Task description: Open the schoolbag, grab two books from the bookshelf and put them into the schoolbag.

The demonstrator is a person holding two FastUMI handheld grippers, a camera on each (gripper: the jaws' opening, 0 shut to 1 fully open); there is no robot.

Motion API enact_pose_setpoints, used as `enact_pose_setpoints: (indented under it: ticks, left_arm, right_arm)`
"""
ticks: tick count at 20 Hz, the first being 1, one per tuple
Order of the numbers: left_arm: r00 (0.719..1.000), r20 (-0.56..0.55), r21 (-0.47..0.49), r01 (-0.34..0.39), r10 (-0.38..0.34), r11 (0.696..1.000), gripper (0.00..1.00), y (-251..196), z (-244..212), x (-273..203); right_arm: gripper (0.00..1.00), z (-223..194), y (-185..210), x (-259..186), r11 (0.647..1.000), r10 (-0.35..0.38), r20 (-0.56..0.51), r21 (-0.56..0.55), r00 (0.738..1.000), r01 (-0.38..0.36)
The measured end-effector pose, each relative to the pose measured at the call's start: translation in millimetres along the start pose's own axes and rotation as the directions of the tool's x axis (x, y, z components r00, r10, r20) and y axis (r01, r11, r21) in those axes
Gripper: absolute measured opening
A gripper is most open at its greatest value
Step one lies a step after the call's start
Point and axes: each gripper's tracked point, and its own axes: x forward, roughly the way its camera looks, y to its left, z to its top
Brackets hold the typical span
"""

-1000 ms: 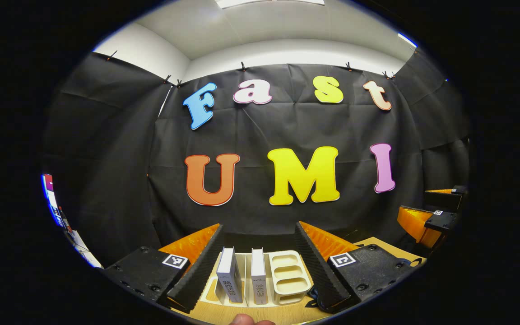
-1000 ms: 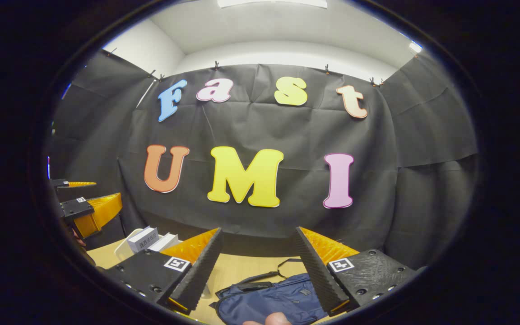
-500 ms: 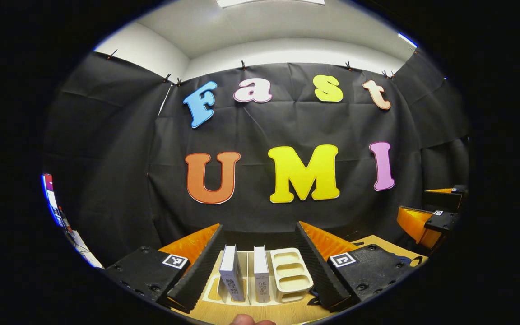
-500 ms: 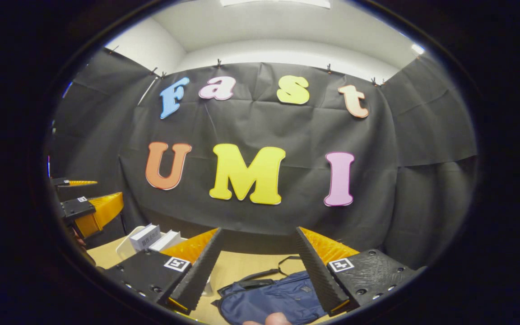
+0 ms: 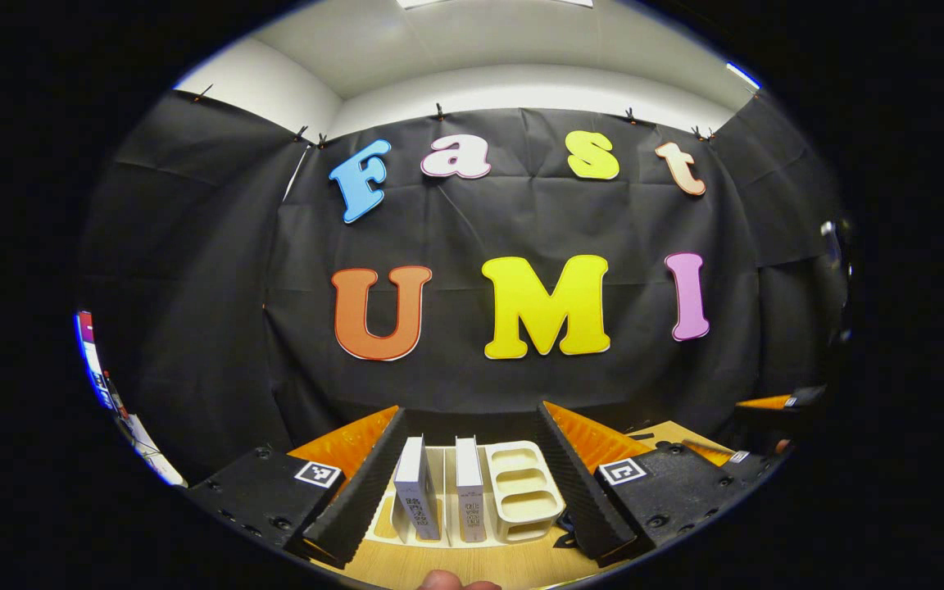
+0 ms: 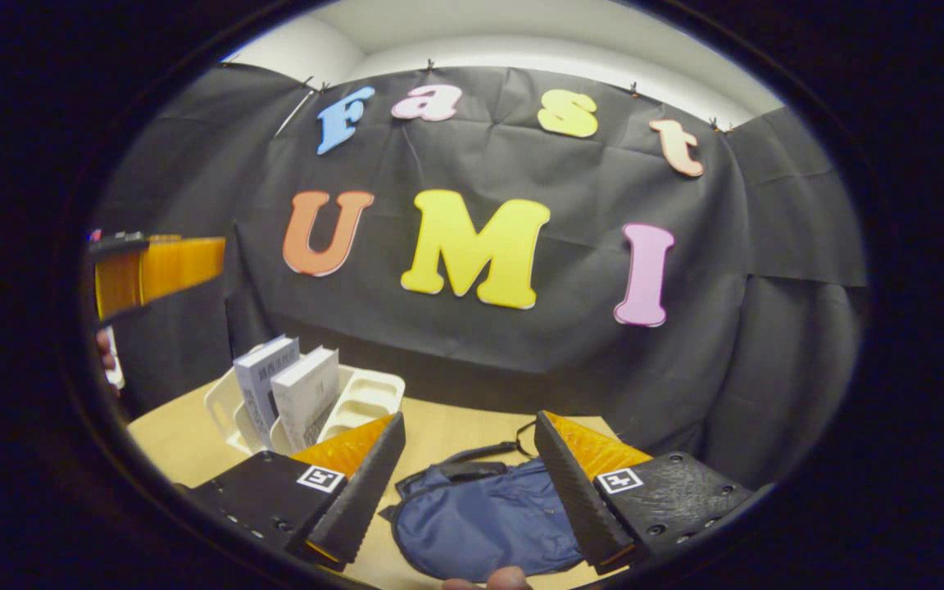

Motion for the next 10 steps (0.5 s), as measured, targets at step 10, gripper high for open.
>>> enact_pose_setpoints:
  ticks: [10]
  left_arm:
    - [0.996,-0.054,-0.005,-0.070,0.070,0.998,0.98,32,-16,-18]
  right_arm:
    - [0.96,-194,47,33,0.969,0.033,-0.349,-0.218,0.937,-0.115]
